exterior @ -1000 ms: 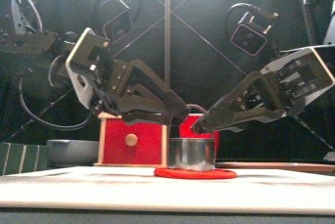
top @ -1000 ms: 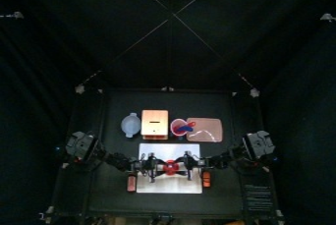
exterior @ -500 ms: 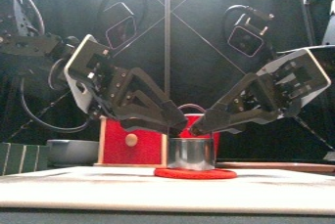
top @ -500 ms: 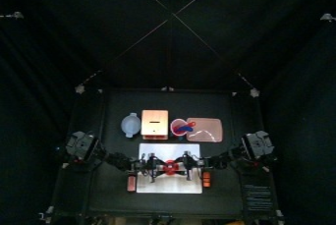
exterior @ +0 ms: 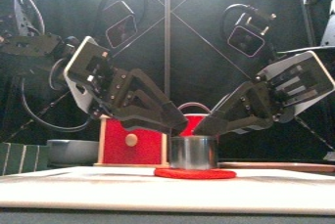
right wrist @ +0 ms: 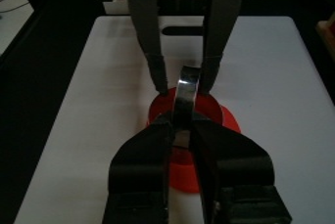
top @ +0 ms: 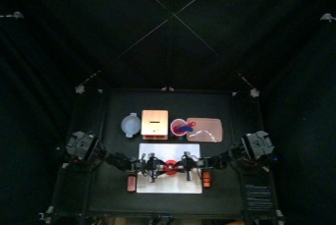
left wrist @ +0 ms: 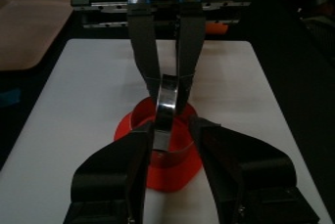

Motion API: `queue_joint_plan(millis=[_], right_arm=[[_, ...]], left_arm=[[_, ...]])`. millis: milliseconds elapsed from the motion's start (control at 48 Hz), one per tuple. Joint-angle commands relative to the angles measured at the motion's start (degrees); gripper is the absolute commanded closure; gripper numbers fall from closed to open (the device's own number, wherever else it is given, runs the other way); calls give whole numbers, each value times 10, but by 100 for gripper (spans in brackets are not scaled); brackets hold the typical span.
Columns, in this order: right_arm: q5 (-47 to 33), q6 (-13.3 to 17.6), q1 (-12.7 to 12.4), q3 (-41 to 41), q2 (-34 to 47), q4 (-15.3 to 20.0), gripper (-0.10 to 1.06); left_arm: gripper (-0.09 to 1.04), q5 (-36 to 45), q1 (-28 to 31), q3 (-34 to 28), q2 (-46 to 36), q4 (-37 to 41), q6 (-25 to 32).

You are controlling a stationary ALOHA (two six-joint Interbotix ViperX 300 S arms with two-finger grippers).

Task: Get the cutter from the drawer then cut the dough then place the extra dough in the bowl
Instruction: Cut the dough

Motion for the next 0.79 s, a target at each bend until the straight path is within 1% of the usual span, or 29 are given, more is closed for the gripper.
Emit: queue_joint_plan(millis=[21,83,167,271,479,625,708,792], right_arm=[[0,1,-14,-4,-18,0,56],[1,0,-23,-4,-17,-6,56],[4,0,-33,-4,-18,-19,56],[10,4,-43,-7,-19,-35,56],[44,0,-62,-6,-38,-48,56],[74,2,-86,-8,-61,-79,57],[89,5,-92,-11,-69,-97,57],[99,7,-93,-12,-76,-104,57]], left_arm=[[32,6,-1,-11,-5,1,3],[37,11,-1,-11,-6,2,4],[39,14,-1,-12,-5,3,4],[39,14,-1,-13,-6,4,4],[40,14,-4,-13,-9,4,4],[40,14,-4,-13,-12,4,5],[40,14,-4,-14,-17,4,8],[40,14,-6,-14,-22,4,15]])
